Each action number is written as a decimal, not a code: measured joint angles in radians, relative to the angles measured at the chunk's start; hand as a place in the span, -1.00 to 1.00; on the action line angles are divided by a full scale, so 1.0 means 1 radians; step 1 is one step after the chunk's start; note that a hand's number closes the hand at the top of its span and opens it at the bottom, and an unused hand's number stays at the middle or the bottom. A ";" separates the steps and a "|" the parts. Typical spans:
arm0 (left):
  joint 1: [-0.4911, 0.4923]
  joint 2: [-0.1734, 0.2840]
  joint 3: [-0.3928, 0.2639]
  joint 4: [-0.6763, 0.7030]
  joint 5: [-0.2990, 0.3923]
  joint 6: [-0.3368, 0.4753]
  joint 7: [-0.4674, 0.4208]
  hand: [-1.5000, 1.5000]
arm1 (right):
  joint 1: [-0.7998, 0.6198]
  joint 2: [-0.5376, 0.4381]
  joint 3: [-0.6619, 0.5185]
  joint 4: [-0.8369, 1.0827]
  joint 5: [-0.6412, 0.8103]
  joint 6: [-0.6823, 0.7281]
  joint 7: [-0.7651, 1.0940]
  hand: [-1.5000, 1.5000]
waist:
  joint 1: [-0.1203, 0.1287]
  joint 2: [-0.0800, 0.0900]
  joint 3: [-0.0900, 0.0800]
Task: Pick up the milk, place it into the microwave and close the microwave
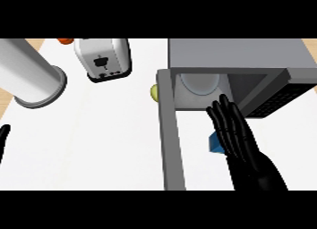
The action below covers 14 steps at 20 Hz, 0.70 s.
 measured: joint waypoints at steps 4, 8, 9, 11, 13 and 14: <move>0.063 -0.020 0.007 -0.005 0.008 -0.039 -0.047 -1.00 | 0.020 -0.005 -0.035 0.043 0.009 -0.007 -0.034 -1.00 | 0.000 0.000 0.000; 0.082 -0.022 0.032 -0.005 0.029 -0.066 -0.060 -1.00 | 0.035 -0.006 -0.079 0.105 -0.012 -0.005 -0.082 -1.00 | 0.000 0.001 0.000; 0.083 -0.025 0.039 0.014 0.028 -0.077 -0.079 -1.00 | 0.033 -0.006 -0.092 0.110 -0.016 -0.005 -0.078 -1.00 | 0.000 0.001 0.000; 0.096 -0.017 0.059 -0.002 0.055 -0.093 -0.069 -1.00 | 0.035 -0.001 -0.113 0.165 -0.027 -0.003 -0.121 -1.00 | 0.001 0.001 0.000; 0.103 -0.015 0.079 0.011 0.067 -0.113 -0.080 -1.00 | 0.030 -0.005 -0.146 0.197 -0.046 0.007 -0.134 -1.00 | 0.001 0.001 0.000; 0.130 -0.022 0.081 0.012 0.071 -0.131 -0.101 -1.00 | 0.031 -0.015 -0.171 0.202 -0.058 0.012 -0.134 -1.00 | 0.002 0.000 0.000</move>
